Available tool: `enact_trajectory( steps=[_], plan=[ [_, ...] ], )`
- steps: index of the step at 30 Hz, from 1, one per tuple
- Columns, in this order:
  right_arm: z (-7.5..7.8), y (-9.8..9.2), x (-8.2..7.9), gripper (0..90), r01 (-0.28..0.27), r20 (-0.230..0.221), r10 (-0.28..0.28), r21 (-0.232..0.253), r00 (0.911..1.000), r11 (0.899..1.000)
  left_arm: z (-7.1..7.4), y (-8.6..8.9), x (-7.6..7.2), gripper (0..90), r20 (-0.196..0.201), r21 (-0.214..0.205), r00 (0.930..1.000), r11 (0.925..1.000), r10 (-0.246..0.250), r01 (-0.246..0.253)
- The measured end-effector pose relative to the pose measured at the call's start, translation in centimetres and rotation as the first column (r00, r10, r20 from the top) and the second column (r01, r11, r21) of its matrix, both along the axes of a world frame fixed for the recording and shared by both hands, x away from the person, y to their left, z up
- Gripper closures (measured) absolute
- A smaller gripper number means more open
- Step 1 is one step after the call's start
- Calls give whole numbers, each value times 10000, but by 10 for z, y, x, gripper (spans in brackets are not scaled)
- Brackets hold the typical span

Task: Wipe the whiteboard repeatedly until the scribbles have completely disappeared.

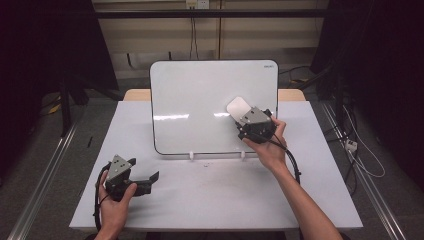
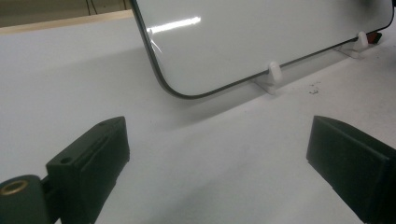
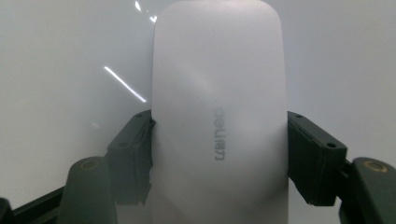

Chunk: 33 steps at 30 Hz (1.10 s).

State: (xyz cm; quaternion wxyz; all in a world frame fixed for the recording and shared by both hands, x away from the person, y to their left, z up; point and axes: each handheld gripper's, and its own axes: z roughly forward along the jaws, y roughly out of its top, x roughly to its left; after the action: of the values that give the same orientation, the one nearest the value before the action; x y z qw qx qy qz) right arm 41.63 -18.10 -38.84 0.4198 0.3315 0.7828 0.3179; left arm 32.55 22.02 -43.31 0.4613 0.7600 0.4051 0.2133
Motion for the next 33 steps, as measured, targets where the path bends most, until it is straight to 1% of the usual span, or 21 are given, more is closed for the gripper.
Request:
enact_trajectory(
  steps=[4,6,9,12,18,20,27,28,31,33],
  plan=[
    [-8,5,-10,315,-348,-157,340,-537,9993,9979,0,1,0,59,-20,6,10000,10000,43,-43],
    [-10,4,-12,316,-362,-142,355,-556,9993,9978,0,1,0,59,-12,-6,10000,10000,69,-69],
    [-10,3,-10,316,-382,-157,374,-591,9992,9975,0,1,-1,59,-11,59,10000,10000,23,-23],
    [-6,0,-7,315,-302,-193,293,-491,9994,9983,-1,1,-1,59,-38,28,10000,10000,20,-20],
    [7,-17,4,316,142,-185,-145,-163,9997,9998,0,2,-2,59,8,23,10000,10000,48,-48],
    [11,-22,7,315,265,-154,-267,-125,9995,9996,0,1,-1,59,-8,22,10000,10000,47,-47],
    [26,-40,19,315,737,-122,-733,332,9972,9967,-1,1,-1,58,-23,28,10000,10000,52,-52],
    [26,-41,20,315,736,-127,-731,356,9972,9967,0,2,-1,59,-23,43,10000,10000,39,-38],
    [23,-39,16,316,826,81,-829,334,9965,9960,0,2,-1,59,-29,56,10000,10000,46,-45],
    [20,-37,13,315,817,49,-819,276,9966,9963,0,1,-1,58,-27,42,10000,10000,80,-80]
  ],
)
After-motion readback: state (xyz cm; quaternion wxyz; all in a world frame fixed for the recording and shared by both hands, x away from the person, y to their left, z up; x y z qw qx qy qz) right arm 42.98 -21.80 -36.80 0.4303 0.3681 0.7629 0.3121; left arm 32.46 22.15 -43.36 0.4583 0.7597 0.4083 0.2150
